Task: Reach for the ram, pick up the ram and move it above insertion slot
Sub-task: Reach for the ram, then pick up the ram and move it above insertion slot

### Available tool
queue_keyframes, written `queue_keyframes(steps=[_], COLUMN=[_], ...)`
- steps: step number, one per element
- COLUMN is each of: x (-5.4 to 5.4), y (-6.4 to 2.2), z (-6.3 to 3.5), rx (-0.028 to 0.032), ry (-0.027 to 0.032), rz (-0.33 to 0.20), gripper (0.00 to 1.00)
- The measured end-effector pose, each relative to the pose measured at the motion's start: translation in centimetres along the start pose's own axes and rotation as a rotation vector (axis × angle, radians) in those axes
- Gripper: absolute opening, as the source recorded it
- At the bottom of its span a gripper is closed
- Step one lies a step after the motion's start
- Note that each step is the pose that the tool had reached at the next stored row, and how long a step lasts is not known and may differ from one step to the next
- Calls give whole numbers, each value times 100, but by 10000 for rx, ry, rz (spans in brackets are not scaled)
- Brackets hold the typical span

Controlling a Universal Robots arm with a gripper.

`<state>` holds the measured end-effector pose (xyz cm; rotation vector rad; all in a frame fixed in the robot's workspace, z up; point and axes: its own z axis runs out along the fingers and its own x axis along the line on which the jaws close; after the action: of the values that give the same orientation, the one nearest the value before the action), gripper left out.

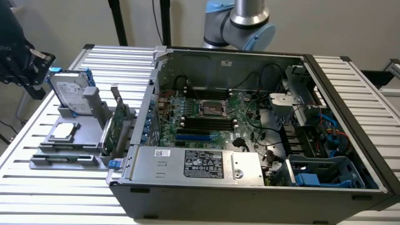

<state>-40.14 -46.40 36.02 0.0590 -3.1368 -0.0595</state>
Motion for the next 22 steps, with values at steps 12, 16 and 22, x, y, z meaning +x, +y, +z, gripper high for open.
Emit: queue_keyframes(steps=[12,16,22], x=[-12,-12,-12], y=[-45,-46,-46], z=[10,10,10], rx=[0,0,0], ry=[7,7,7], rz=[-183,-184,-183], gripper=[11,11,11])
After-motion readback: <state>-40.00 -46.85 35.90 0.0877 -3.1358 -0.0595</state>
